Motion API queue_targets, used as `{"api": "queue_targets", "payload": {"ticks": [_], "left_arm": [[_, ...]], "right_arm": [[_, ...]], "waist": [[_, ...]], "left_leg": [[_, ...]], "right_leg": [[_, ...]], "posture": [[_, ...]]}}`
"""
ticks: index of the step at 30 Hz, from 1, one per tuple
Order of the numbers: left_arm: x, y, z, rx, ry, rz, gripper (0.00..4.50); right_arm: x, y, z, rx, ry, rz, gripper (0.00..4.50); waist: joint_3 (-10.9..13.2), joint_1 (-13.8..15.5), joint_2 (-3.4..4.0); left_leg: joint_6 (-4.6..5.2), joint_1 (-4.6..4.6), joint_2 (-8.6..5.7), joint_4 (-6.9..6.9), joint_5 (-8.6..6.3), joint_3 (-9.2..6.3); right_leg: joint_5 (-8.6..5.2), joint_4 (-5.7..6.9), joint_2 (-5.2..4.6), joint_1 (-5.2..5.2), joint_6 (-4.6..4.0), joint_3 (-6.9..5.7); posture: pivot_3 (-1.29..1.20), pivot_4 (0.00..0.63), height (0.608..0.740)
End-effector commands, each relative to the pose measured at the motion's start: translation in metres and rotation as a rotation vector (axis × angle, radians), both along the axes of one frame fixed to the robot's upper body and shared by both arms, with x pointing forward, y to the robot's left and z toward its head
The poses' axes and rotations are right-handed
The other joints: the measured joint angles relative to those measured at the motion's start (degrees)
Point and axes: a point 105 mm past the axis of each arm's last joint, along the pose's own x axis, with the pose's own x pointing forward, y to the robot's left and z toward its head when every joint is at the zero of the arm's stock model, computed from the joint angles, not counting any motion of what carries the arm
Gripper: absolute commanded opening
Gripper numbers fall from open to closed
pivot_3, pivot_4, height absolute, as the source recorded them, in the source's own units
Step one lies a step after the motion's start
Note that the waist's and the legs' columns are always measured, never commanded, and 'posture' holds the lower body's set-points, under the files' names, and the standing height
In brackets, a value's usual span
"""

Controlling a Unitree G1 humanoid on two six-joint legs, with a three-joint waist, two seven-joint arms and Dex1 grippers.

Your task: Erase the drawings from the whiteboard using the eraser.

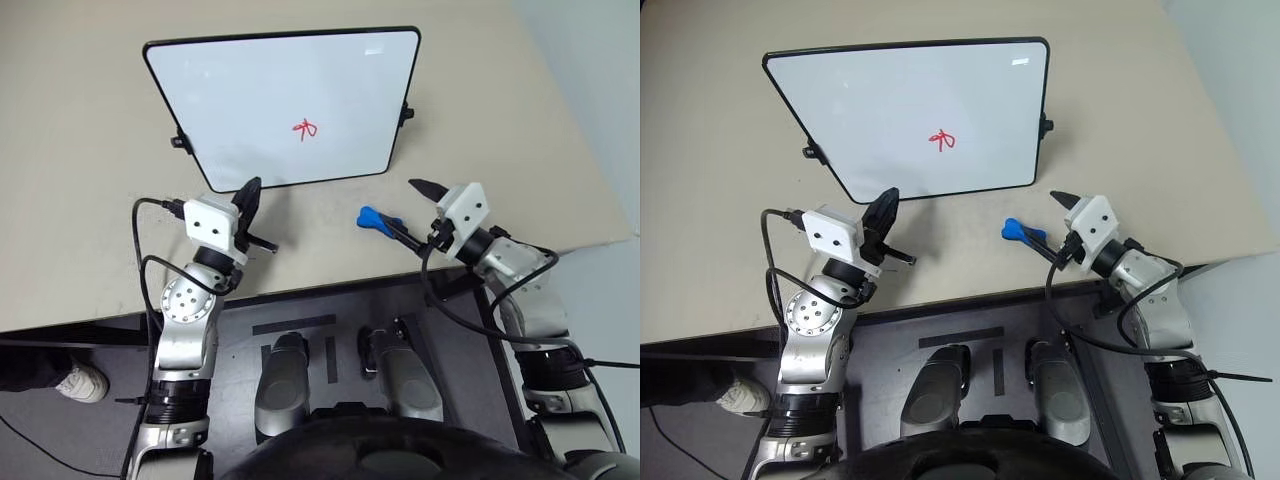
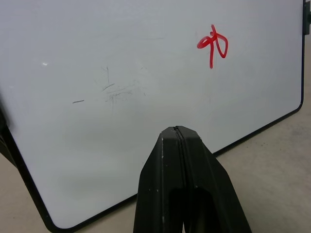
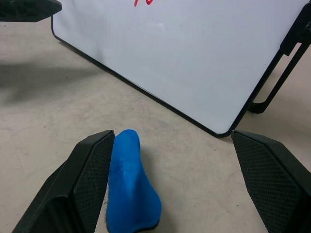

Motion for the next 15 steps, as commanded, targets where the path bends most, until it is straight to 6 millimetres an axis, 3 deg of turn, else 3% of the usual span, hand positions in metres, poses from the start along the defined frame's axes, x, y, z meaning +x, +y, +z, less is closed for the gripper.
{"api": "queue_targets", "payload": {"ticks": [1, 8, 15], "left_arm": [[-0.001, -0.005, 0.0129, -0.003, -0.045, -0.021, 0.0], [0.0006, -0.0121, 0.011, -0.015, -0.046, -0.031, 0.0], [-0.0065, -0.0063, 0.0088, -0.02, -0.046, 0.015, 0.0]], "right_arm": [[-0.0022, -0.0006, 0.0128, 0.007, -0.046, -0.002, 4.07], [-0.0026, -0.0049, 0.0171, -0.001, -0.053, -0.01, 4.07], [-0.0005, 0.0046, 0.022, -0.029, -0.058, 0.066, 4.07]], "waist": [[0.0, 0.0, 0.0], [0.0, 0.03, 0.0], [0.0, -0.01, 0.0]], "left_leg": [[0.0, 0.0, 0.0, 0.0, 0.0, 0.0], [0.0, 0.0, 0.0, 0.0, 0.0, 0.0], [-0.01, 0.0, 0.0, -0.01, -0.01, 0.02]], "right_leg": [[0.0, 0.0, 0.0, 0.0, 0.0, 0.0], [-0.01, -0.01, 0.0, 0.0, 0.02, 0.01], [-0.13, 0.0, 0.01, -0.02, 0.22, 0.02]], "posture": [[0.0, 0.15, 0.74], [0.0, 0.15, 0.74], [0.0, 0.15, 0.74]]}}
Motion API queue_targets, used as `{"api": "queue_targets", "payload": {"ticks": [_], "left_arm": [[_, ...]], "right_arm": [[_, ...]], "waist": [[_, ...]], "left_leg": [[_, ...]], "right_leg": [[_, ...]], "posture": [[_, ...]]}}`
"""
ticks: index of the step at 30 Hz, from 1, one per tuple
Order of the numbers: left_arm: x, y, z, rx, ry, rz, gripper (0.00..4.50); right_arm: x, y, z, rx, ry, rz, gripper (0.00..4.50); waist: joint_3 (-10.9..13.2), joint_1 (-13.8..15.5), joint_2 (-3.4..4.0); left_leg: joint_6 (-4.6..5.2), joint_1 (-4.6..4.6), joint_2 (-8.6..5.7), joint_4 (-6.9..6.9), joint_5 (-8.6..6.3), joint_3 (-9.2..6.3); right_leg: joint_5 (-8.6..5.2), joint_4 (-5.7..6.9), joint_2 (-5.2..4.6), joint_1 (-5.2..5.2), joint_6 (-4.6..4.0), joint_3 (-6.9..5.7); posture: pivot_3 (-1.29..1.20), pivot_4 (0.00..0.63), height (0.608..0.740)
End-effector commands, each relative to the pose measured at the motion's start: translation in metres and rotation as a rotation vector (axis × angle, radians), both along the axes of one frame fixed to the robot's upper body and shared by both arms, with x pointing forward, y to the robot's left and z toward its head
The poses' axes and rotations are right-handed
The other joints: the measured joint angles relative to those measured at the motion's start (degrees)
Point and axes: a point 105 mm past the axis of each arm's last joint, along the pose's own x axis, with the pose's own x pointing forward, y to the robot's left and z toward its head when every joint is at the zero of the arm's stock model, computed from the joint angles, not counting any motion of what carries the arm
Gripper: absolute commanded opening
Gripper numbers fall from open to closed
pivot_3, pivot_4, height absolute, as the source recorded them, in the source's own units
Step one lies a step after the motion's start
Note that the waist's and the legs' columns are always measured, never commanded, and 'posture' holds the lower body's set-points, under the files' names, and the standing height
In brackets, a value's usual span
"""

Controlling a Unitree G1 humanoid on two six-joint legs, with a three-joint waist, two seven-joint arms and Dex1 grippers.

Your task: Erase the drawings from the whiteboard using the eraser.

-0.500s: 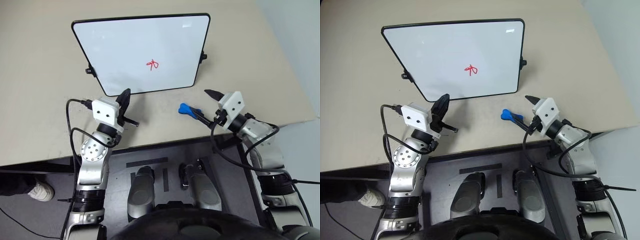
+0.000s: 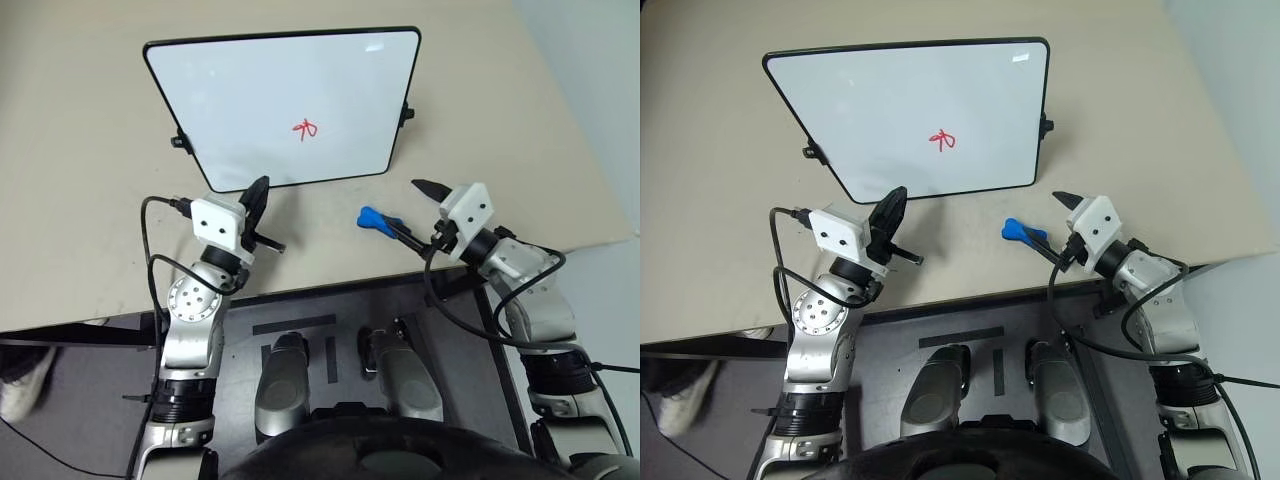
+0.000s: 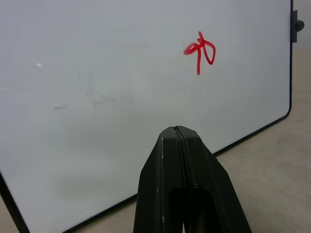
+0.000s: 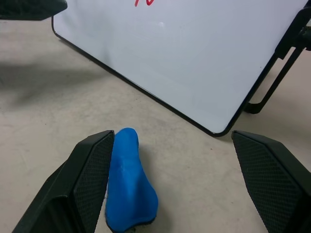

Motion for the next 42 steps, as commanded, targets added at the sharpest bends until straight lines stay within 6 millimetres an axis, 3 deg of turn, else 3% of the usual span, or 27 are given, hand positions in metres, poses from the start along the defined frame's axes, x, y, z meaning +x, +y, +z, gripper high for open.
{"api": "queue_targets", "payload": {"ticks": [1, 10, 17, 33, 36, 42], "left_arm": [[-0.006, 0.0, 0.013, 0.003, -0.059, 0.023, 0.0], [-0.015, 0.011, 0.013, 0.005, -0.063, 0.087, 0.0], [-0.015, 0.009, 0.01, 0.001, -0.053, 0.087, 0.0], [-0.005, 0.0, 0.009, -0.02, -0.063, 0.063, 0.0], [-0.005, 0.001, 0.008, -0.021, -0.065, 0.067, 0.0], [-0.006, 0.002, 0.008, -0.019, -0.069, 0.074, 0.0]], "right_arm": [[-0.001, 0.007, 0.014, -0.001, -0.04, 0.063, 4.07], [-0.02, 0.025, 0.0, -0.061, 0.075, 0.255, 4.07], [-0.023, 0.027, -0.01, -0.077, 0.127, 0.271, 4.07], [-0.01, 0.023, -0.035, -0.119, 0.192, 0.228, 4.07], [-0.007, 0.023, -0.034, -0.118, 0.187, 0.224, 3.51], [-0.003, 0.021, -0.035, -0.125, 0.172, 0.206, 1.4]], "waist": [[0.0, -0.02, 0.0], [0.0, 0.0, 0.0], [0.0, 0.06, 0.0], [0.0, 0.07, 0.0], [0.0, 0.07, -0.01], [0.0, 0.06, -0.01]], "left_leg": [[0.0, 0.0, 0.0, 0.0, 0.0, 0.0], [-0.01, -0.02, -0.03, 0.01, -0.01, 0.02], [0.0, -0.01, -0.03, 0.02, 0.0, 0.03], [0.0, 0.0, -0.01, 0.14, 0.0, 0.02], [0.0, 0.0, 0.0, 0.14, 0.0, 0.02], [0.01, 0.0, 0.0, 0.13, -0.01, 0.02]], "right_leg": [[0.0, 0.0, 0.0, 0.0, 0.0, 0.0], [0.0, -0.01, 0.01, 0.0, 0.0, 0.0], [-0.02, -0.01, 0.02, 0.02, 0.02, 0.0], [0.01, 0.02, 0.01, 0.04, -0.02, 0.02], [0.08, 0.03, 0.01, 0.04, -0.12, 0.02], [0.14, 0.02, 0.01, 0.04, -0.22, 0.02]], "posture": [[0.0, 0.15, 0.74], [0.0, 0.15, 0.74], [0.0, 0.15, 0.74], [0.0, 0.15, 0.74], [0.0, 0.15, 0.74], [0.0, 0.15, 0.74]]}}
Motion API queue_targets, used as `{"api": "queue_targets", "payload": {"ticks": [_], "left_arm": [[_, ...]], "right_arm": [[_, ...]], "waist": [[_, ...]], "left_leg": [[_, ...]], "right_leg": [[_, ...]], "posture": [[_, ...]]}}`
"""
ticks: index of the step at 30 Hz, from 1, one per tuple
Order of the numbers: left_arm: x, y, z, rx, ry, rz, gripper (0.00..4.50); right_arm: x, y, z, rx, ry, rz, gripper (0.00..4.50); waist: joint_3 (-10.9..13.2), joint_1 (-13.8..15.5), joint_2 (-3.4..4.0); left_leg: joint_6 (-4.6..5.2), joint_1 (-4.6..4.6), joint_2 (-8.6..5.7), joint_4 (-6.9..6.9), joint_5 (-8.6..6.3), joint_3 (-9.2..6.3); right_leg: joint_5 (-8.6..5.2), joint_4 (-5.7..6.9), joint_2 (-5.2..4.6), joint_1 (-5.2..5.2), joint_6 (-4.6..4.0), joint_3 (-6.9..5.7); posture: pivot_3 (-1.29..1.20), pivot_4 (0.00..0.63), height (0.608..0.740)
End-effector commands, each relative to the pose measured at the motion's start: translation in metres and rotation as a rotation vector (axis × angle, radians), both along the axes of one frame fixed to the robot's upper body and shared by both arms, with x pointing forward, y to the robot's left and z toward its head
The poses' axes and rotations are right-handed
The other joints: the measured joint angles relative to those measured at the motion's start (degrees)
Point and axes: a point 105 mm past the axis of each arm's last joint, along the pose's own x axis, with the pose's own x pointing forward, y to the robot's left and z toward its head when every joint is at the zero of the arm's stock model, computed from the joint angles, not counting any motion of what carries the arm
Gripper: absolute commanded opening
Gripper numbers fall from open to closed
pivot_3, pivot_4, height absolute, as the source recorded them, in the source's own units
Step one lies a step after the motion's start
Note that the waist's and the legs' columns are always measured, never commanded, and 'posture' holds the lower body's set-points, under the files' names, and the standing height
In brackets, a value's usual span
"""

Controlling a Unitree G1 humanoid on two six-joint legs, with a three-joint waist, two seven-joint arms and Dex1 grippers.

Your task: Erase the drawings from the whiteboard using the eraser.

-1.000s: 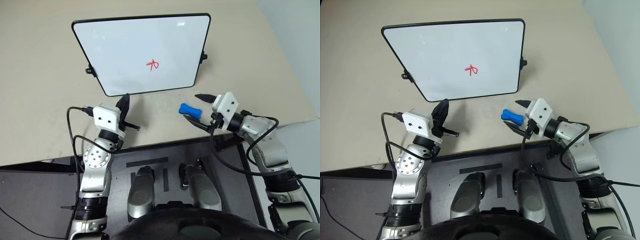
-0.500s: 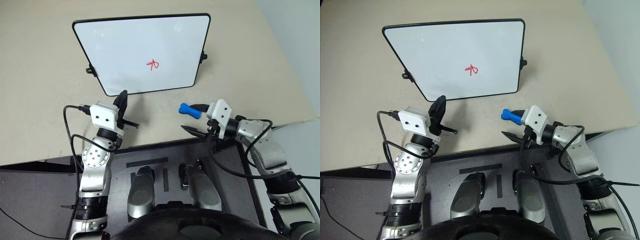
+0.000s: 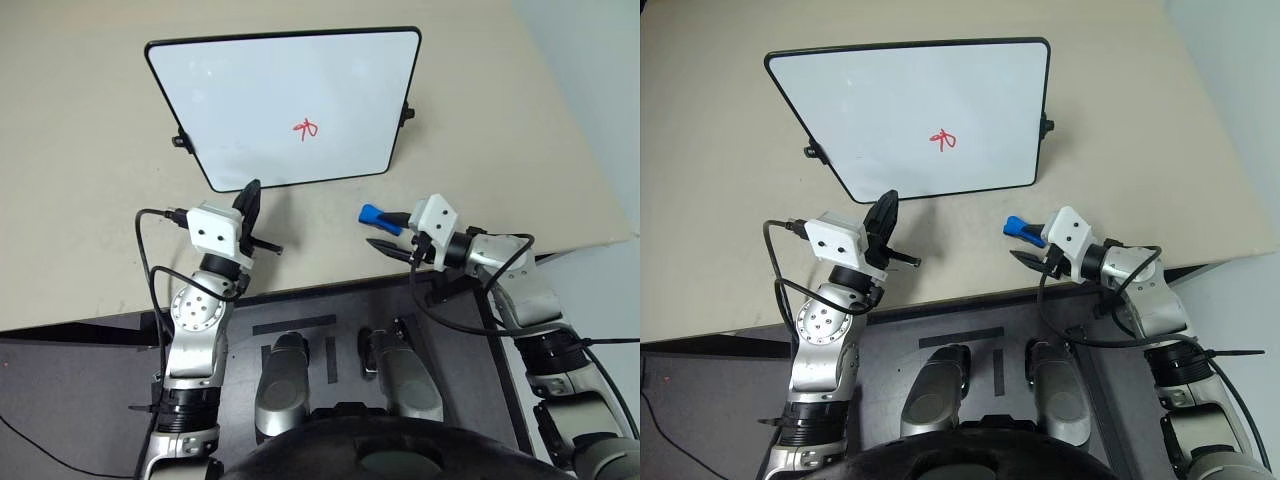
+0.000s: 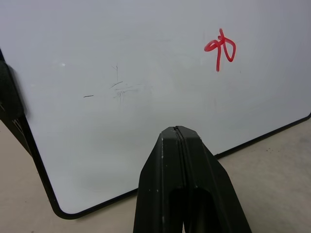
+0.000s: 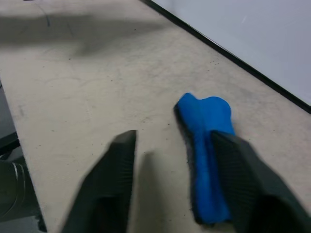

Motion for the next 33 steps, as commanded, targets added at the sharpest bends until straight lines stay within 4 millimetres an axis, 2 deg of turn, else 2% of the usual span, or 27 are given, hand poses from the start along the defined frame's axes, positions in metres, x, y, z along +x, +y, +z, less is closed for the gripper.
{"api": "queue_targets", "payload": {"ticks": [1, 4, 12, 18, 22, 25, 29, 33], "left_arm": [[-0.002, -0.001, 0.008, -0.002, -0.04, -0.002, 0.0], [-0.001, -0.001, 0.008, -0.002, -0.042, -0.002, 0.0], [0.001, -0.003, 0.008, -0.004, -0.045, -0.01, 0.0], [0.001, -0.004, 0.008, -0.007, -0.047, -0.014, 0.0], [0.001, -0.005, 0.008, -0.009, -0.047, -0.015, 0.0], [0.002, -0.005, 0.008, -0.01, -0.047, -0.016, 0.0], [0.004, -0.007, 0.008, -0.011, -0.048, -0.021, 0.0], [0.005, -0.008, 0.009, -0.013, -0.051, -0.023, 0.0]], "right_arm": [[0.002, 0.001, 0.003, -0.003, -0.023, 0.0, 1.04], [0.004, 0.0, 0.003, -0.018, -0.044, -0.006, 0.04], [0.008, 0.001, 0.012, -0.026, -0.114, -0.007, 0.04], [0.007, 0.013, 0.038, 0.002, -0.221, 0.046, 0.04], [0.009, 0.029, 0.074, 0.008, -0.407, 0.123, 0.04], [0.011, 0.043, 0.091, 0.001, -0.535, 0.179, 0.04], [0.02, 0.06, 0.098, -0.068, -0.699, 0.259, 0.04], [0.03, 0.079, 0.093, -0.117, -0.798, 0.339, 0.04]], "waist": [[0.0, 0.0, 0.0], [0.0, 0.0, 0.0], [0.0, 0.0, 0.0], [0.0, -0.02, 0.0], [0.01, -0.08, 0.01], [0.0, -0.15, 0.01], [0.0, -0.2, 0.01], [0.01, -0.14, 0.01]], "left_leg": [[0.0, 0.0, 0.0, 0.0, 0.0, 0.0], [0.0, 0.0, 0.0, 0.0, 0.0, 0.0], [0.01, 0.04, 0.0, 0.04, 0.0, -0.01], [0.0, 0.04, 0.0, 0.08, 0.0, -0.01], [0.0, 0.01, 0.0, 0.07, -0.02, 0.0], [0.01, 0.01, 0.01, 0.06, -0.03, -0.01], [0.03, 0.0, 0.03, 0.03, -0.07, -0.03], [0.03, -0.05, 0.05, 0.05, -0.09, -0.05]], "right_leg": [[0.0, 0.0, 0.0, 0.0, 0.0, 0.0], [0.0, 0.0, 0.0, 0.0, 0.0, 0.0], [-0.01, 0.0, 0.0, 0.0, 0.04, 0.0], [-0.01, -0.01, 0.0, -0.03, 0.08, 0.0], [0.02, 0.0, 0.0, -0.1, 0.03, 0.0], [0.17, 0.01, 0.01, -0.13, -0.2, 0.01], [0.34, 0.0, 0.0, -0.19, -0.49, 0.0], [0.4, 0.03, -0.03, -0.3, -0.54, 0.01]], "posture": [[0.0, 0.15, 0.74], [0.0, 0.15, 0.74], [0.0, 0.15, 0.74], [0.0, 0.15, 0.74], [0.0, 0.15, 0.74], [0.0, 0.15, 0.74], [0.0, 0.15, 0.74], [0.0, 0.15, 0.74]]}}
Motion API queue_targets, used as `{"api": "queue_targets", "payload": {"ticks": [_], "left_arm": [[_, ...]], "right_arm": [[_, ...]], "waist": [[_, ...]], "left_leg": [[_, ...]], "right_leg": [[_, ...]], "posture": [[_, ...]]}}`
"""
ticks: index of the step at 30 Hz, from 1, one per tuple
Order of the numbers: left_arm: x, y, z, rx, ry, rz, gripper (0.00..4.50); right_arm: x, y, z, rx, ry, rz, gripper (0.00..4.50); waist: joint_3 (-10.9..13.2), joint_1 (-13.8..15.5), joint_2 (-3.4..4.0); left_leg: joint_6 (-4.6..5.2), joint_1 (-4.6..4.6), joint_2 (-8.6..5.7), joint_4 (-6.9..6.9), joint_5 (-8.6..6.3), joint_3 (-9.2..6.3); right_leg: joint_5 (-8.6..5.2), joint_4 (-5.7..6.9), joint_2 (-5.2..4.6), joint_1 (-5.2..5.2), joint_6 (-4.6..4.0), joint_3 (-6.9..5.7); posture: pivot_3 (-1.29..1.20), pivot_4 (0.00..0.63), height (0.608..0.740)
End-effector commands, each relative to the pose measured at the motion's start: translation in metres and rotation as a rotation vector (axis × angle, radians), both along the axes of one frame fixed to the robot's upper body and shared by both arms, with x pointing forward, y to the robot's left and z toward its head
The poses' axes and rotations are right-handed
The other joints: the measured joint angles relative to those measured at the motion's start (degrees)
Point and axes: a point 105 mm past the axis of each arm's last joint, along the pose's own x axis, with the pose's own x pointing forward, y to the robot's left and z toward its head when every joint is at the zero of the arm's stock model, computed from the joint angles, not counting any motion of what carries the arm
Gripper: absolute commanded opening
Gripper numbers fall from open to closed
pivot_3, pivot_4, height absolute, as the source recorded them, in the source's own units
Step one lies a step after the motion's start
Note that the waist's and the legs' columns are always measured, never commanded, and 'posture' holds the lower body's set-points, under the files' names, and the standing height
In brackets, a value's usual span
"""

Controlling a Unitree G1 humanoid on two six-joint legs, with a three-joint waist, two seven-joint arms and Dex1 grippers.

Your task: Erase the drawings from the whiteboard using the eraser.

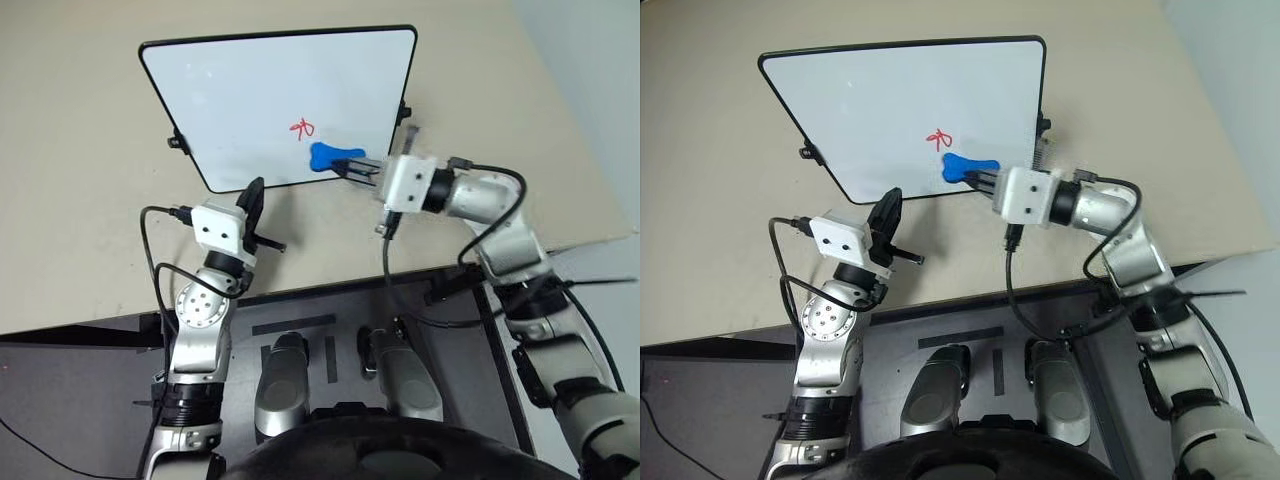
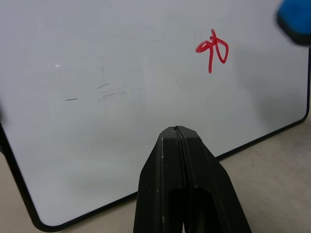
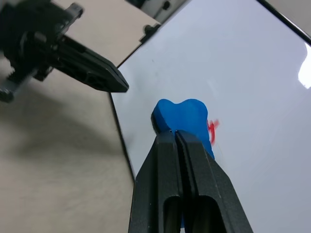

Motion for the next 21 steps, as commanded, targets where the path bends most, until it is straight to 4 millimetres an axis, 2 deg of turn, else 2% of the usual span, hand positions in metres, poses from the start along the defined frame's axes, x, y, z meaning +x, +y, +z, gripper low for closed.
{"api": "queue_targets", "payload": {"ticks": [1, 6, 13, 16, 21], "left_arm": [[0.0, -0.003, 0.01, -0.005, -0.047, -0.008, 0.0], [0.0, -0.002, 0.01, -0.006, -0.051, 0.002, 0.0], [-0.002, 0.002, 0.011, -0.003, -0.057, 0.021, 0.0], [-0.002, 0.003, 0.012, -0.001, -0.06, 0.023, 0.0], [-0.001, 0.003, 0.012, 0.001, -0.061, 0.021, 0.0]], "right_arm": [[0.004, 0.013, 0.0, -0.031, -0.117, 0.055, 0.04], [0.026, 0.021, -0.007, -0.07, -0.246, 0.032, 0.04], [0.052, 0.018, -0.007, -0.09, -0.361, -0.045, 0.04], [0.057, 0.015, 0.0, -0.072, -0.427, -0.074, 0.04], [0.059, 0.013, 0.025, 0.017, -0.548, -0.114, 0.04]], "waist": [[0.0, 0.1, 0.0], [0.01, 0.08, 0.01], [0.02, 0.06, 0.03], [0.02, 0.05, 0.04], [0.04, 0.04, 0.06]], "left_leg": [[0.0, -0.04, 0.0, -0.01, 0.0, -0.01], [0.01, -0.1, 0.02, 0.01, -0.08, -0.03], [0.07, -0.13, 0.04, 0.0, -0.23, -0.09], [0.06, -0.13, 0.04, 0.01, -0.29, -0.1], [0.06, -0.14, 0.04, 0.03, -0.29, -0.14]], "right_leg": [[0.01, 0.0, 0.0, -0.04, -0.01, 0.0], [0.07, 0.01, -0.04, -0.15, -0.05, 0.0], [0.1, 0.0, -0.07, -0.22, -0.07, 0.0], [0.12, 0.0, -0.07, -0.26, -0.09, 0.01], [0.26, 0.01, -0.07, -0.31, -0.14, 0.02]], "posture": [[0.0, 0.15, 0.74], [0.0, 0.15, 0.74], [0.0, 0.15, 0.74], [0.0, 0.15, 0.74], [0.0, 0.15, 0.74]]}}
